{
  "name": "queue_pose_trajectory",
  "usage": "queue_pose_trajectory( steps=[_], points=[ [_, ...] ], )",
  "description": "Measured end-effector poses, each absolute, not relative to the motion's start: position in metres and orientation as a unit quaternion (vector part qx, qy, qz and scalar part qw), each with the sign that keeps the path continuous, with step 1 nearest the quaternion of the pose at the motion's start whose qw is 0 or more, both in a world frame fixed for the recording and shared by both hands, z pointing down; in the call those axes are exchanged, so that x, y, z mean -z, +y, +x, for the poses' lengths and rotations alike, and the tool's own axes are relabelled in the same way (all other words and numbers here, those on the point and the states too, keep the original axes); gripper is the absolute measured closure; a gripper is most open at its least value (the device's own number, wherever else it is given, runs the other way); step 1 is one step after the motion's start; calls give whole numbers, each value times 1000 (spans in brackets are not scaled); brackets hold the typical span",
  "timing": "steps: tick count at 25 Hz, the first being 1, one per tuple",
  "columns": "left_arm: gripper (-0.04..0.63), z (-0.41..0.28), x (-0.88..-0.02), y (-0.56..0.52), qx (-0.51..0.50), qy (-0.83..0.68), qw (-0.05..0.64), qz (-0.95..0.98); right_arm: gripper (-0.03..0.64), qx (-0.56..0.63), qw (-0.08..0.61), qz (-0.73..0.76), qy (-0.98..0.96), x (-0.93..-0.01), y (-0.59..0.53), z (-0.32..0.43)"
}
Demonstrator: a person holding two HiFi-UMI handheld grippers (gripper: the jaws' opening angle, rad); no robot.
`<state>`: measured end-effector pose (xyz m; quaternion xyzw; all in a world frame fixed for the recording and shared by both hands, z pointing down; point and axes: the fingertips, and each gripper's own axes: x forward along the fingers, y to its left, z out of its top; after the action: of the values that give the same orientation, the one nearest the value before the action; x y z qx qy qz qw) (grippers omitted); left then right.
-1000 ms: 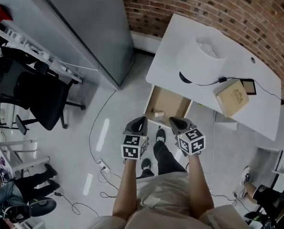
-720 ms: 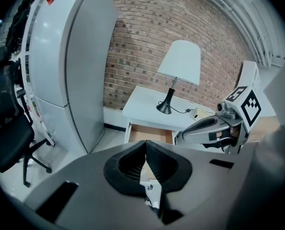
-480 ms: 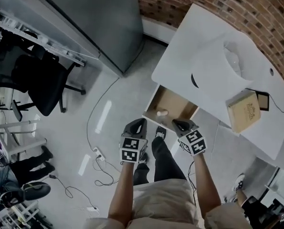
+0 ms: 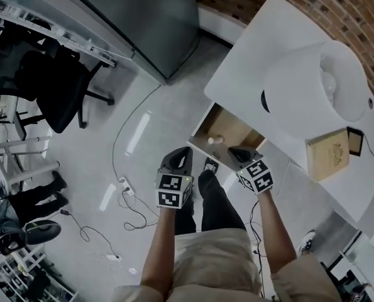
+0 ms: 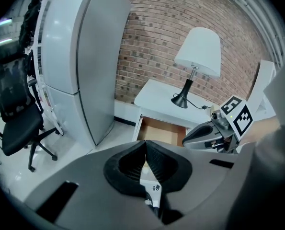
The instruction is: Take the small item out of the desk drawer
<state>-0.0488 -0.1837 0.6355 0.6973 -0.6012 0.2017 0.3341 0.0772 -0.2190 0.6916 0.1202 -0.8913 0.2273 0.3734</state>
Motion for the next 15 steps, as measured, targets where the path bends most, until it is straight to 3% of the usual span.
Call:
queue_pose_trajectory(
  steps=[15],
  points=[
    [578, -37, -657, -191, -182, -604, 358, 688, 593, -199, 384, 93, -897, -729, -237, 58]
  ],
)
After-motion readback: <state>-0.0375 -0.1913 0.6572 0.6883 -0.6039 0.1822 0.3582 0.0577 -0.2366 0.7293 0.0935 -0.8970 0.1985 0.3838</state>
